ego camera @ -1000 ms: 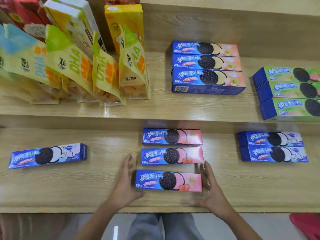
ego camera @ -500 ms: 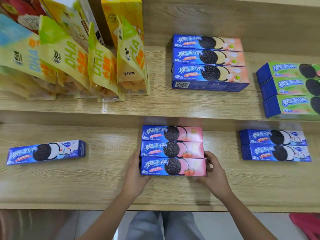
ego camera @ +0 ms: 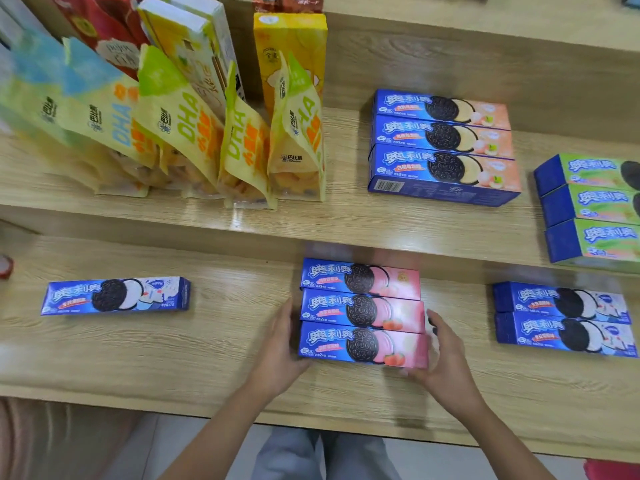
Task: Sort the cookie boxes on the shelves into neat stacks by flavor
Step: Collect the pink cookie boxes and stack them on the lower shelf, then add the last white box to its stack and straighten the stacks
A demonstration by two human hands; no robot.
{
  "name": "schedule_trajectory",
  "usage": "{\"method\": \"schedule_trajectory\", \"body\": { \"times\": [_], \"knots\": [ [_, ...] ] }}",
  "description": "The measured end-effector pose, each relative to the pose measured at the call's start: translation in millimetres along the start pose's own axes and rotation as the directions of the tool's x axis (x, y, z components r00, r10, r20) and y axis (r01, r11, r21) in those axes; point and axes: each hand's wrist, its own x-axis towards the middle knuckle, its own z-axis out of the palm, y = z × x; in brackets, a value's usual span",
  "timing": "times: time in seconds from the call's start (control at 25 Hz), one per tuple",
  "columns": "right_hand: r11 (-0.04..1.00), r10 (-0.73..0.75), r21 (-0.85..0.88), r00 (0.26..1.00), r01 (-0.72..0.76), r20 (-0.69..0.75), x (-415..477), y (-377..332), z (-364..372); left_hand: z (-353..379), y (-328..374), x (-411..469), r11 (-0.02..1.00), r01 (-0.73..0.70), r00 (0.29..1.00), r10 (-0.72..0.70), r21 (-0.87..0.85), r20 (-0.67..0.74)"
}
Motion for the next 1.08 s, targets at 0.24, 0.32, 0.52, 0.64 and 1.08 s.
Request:
{"method": "schedule_trajectory", "body": {
  "times": [0.24,0.32,0.52,0.64,1.08],
  "knots": [
    [0.981,-0.157,-0.11,0.986,0.162,0.051,14,-69,11,-101,-9,-41,0.997,0.083,0.97,-0.082,-0.009,-0.229],
    [0.966,-0.204,-0.137,0.97,0.221,0.131,24,-93,38,-142,-16,-52,0.996,0.085,0.943,-0.076,0.014,-0.323],
    [0.952,-0.245,-0.109,0.928,0.285,0.28,40,-163,147,-261,-54,-56,0.991,0.111,0.871,-0.061,0.074,-0.488],
    [0.951,-0.191,-0.156,0.903,0.268,0.384,57,-191,222,-324,-88,-45,0.973,0.165,0.873,-0.069,0.16,-0.483],
    [0.99,0.005,-0.135,0.949,0.04,0.315,65,-202,319,-332,-155,-15,0.937,0.237,0.887,-0.316,-0.258,-0.335]
  ]
}}
